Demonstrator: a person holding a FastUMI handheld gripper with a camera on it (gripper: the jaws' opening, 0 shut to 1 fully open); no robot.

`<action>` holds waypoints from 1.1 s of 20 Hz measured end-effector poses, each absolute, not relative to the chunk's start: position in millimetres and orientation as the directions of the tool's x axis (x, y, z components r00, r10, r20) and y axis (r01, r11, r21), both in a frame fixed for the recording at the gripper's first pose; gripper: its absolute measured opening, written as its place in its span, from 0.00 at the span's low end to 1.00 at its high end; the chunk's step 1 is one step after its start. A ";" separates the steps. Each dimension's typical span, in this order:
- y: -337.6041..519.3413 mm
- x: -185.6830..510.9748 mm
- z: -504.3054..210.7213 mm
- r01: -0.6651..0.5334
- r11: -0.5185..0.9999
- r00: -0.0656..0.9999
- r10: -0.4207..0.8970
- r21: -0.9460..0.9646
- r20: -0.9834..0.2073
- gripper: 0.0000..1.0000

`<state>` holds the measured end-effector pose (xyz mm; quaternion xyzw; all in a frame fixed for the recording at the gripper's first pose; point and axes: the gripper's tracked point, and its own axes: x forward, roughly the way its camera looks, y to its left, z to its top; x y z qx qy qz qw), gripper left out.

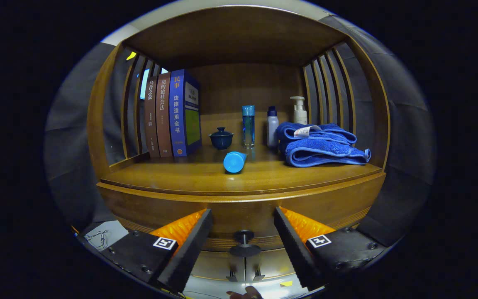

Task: Pull open the drawer, take out the items inside it, and place them on the countertop above the cabinet.

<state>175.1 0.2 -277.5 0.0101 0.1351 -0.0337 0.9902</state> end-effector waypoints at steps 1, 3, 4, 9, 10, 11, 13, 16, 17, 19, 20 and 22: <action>0.2 175.4 -277.2 0.068 0.998 0.960 -0.062 0.012 -0.272 0.99; 0.9 174.7 -275.7 0.061 0.998 0.959 -0.054 0.017 -0.277 0.99; 1.7 174.3 -273.0 0.058 0.998 0.961 -0.052 0.017 -0.273 0.99; 5.8 161.5 -242.3 0.039 0.999 0.974 -0.041 -0.016 -0.224 0.99; 8.1 157.4 -232.4 0.030 0.999 0.976 -0.033 -0.019 -0.216 0.99; 10.6 154.2 -221.4 0.022 1.000 0.978 -0.025 -0.016 -0.209 0.99; 11.6 146.7 -195.8 0.015 1.000 0.980 -0.018 -0.014 -0.196 0.99; 13.8 133.8 -146.9 0.000 1.000 0.989 -0.003 -0.018 -0.148 0.99; 14.1 128.6 -128.7 -0.003 1.000 0.993 0.000 -0.018 -0.122 0.99; 13.1 115.4 -88.8 0.000 1.000 0.998 -0.001 -0.017 -0.065 0.99; 14.5 104.0 -69.1 0.005 1.000 0.999 -0.006 -0.012 -0.038 0.99; 17.4 90.3 -39.1 0.000 1.000 1.000 0.000 -0.008 -0.007 0.98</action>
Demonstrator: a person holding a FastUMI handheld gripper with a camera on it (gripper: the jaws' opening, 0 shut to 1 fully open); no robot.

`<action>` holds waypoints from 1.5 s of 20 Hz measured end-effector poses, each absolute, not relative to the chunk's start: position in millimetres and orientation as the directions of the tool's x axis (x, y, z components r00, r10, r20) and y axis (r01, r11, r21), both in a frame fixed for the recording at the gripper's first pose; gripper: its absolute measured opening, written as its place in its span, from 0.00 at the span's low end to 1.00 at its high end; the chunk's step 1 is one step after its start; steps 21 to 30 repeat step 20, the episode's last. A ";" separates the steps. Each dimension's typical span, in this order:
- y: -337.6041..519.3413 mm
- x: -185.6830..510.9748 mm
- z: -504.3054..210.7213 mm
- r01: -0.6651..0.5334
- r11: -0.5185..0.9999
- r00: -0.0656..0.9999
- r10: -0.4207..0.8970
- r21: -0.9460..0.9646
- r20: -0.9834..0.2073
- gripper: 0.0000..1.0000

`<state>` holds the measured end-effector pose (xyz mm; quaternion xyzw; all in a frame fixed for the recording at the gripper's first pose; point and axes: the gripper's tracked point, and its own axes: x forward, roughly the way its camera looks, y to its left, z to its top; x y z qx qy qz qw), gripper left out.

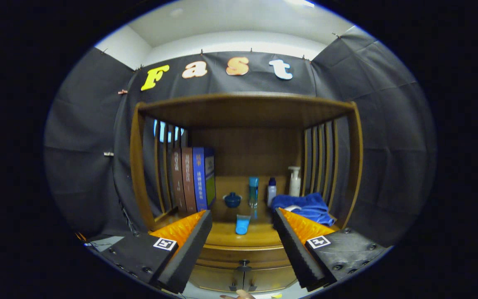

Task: Pull open the drawer, take out the items inside it, and place them on the countertop above the cabinet.

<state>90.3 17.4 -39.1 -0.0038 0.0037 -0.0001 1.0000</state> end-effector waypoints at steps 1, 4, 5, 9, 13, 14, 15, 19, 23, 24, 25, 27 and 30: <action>19.2 82.9 -29.5 -0.007 1.000 1.000 0.007 -0.008 -0.009 0.98; 23.1 61.9 -2.8 -0.027 1.000 1.000 0.027 0.008 -0.012 0.98; 24.8 55.4 5.8 -0.034 0.999 0.999 0.034 0.017 -0.005 0.98; 23.6 34.3 30.1 -0.031 0.999 1.000 0.031 0.030 0.001 0.98; 25.6 20.0 38.0 -0.045 0.998 0.999 0.045 0.037 -0.008 0.98; 26.0 18.7 40.0 -0.047 0.998 0.999 0.047 0.036 -0.004 0.98; 26.3 17.3 41.2 -0.047 0.998 0.999 0.047 0.032 -0.001 0.98; 29.2 15.8 37.9 -0.055 0.998 0.998 0.056 0.017 -0.015 0.98; 28.9 15.3 37.0 -0.056 0.998 0.998 0.056 0.015 -0.018 0.98; 28.9 15.3 37.0 -0.056 0.998 0.998 0.056 0.015 -0.018 0.98; 28.9 15.3 37.0 -0.056 0.998 0.998 0.056 0.015 -0.018 0.98; 28.9 15.3 37.0 -0.056 0.998 0.998 0.056 0.015 -0.018 0.98; 28.9 15.3 37.0 -0.056 0.998 0.998 0.056 0.015 -0.018 0.98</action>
